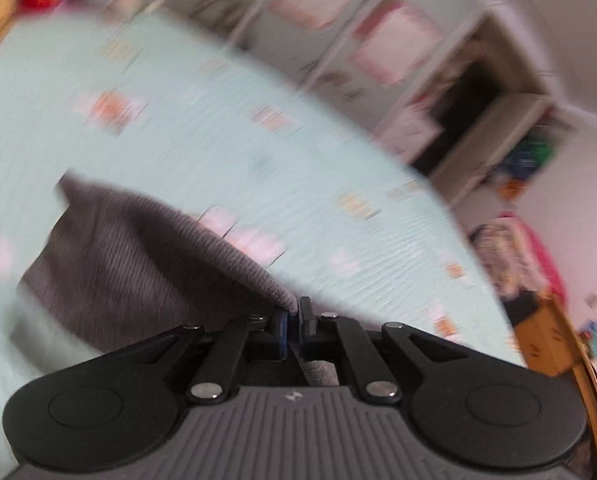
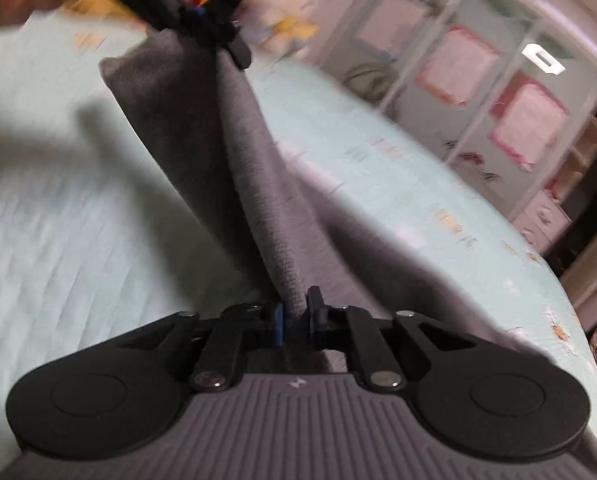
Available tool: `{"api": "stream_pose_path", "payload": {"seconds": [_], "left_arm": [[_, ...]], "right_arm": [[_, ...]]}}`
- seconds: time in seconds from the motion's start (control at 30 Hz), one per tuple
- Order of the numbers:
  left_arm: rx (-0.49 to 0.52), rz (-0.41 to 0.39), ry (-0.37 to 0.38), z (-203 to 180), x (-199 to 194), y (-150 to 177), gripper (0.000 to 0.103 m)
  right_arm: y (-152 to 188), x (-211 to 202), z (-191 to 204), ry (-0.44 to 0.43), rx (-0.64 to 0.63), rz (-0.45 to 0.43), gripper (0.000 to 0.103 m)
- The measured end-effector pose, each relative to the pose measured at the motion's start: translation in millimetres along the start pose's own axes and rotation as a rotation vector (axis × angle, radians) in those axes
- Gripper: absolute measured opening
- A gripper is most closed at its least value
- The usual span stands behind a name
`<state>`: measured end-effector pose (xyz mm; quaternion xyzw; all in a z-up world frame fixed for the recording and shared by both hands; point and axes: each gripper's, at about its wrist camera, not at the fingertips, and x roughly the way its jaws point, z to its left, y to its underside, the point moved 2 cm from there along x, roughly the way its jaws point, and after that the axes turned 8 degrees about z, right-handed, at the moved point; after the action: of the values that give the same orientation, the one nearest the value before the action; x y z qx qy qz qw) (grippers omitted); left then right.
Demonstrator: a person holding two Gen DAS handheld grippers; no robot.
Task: Fold clothes
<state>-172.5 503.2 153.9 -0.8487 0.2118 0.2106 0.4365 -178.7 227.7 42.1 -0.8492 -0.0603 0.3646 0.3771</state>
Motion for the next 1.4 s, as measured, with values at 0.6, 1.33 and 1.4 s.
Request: {"api": "stream_pose_path", "payload": {"seconds": [0.6,1.33,1.4], "left_arm": [[-0.519,0.047,-0.065,149,0,124,0.05],[-0.412,-0.116,-0.244,133,-71,111,0.002],[-0.389,-0.135,-0.269,136,-81,114,0.003]], "right_arm": [[39,-9,40,-0.106,-0.091,0.047,0.026],[32,-58,46,-0.178,-0.107,-0.017,0.005],[27,-68,51,-0.226,-0.095,-0.024,0.005]]}}
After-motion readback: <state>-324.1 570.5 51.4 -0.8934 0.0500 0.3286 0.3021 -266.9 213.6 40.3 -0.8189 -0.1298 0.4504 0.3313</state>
